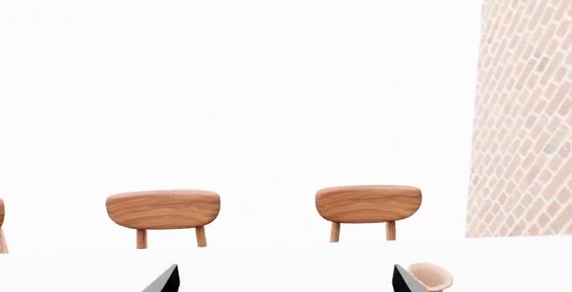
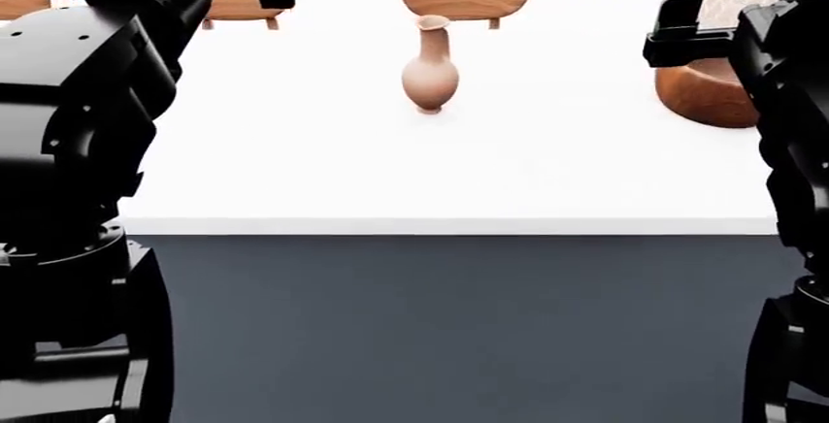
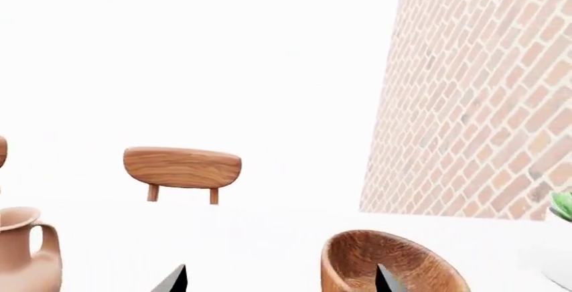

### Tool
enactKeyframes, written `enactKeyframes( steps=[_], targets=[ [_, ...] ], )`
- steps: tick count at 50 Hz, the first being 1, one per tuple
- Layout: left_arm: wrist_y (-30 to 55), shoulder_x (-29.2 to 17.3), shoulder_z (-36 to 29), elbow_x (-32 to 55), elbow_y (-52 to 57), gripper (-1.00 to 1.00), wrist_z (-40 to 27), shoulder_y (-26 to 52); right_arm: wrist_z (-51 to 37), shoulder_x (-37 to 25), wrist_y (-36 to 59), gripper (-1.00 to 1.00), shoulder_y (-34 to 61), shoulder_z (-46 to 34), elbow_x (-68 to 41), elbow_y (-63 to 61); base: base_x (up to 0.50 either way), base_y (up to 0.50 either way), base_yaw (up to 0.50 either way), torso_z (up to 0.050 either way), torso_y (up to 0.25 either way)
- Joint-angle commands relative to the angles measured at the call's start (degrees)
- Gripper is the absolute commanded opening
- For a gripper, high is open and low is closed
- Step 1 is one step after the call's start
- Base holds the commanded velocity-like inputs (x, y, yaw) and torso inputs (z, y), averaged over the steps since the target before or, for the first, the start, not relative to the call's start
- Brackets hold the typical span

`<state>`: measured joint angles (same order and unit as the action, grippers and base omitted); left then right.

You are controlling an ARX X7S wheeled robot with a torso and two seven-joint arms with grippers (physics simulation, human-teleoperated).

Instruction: Pick the bowl and jug and place them in the sink. Then turn on the water.

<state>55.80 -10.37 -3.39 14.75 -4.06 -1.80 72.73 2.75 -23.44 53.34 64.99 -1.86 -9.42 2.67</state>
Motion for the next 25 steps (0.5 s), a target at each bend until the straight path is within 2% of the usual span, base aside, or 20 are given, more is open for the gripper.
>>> enactKeyframes(
  steps=[1,25],
  targets=[
    [-0.51,0.14,-0.82,0.23,-0.95,1.0,0.16,0.25,0.52,-0.26,-0.1,1.0,-0.55,0.71,-0.84,-0.3,0.18,-0.48,0.0,0.0,0.0],
    [-1.94,-0.35,-1.0,0.7,-2.41,1.0,-0.1,-0.3,2.32,-0.66,-1.96,1.0,-1.49,-1.72,-1.05,-0.25,0.26,-0.41,0.0,0.0,0.0]
  ],
)
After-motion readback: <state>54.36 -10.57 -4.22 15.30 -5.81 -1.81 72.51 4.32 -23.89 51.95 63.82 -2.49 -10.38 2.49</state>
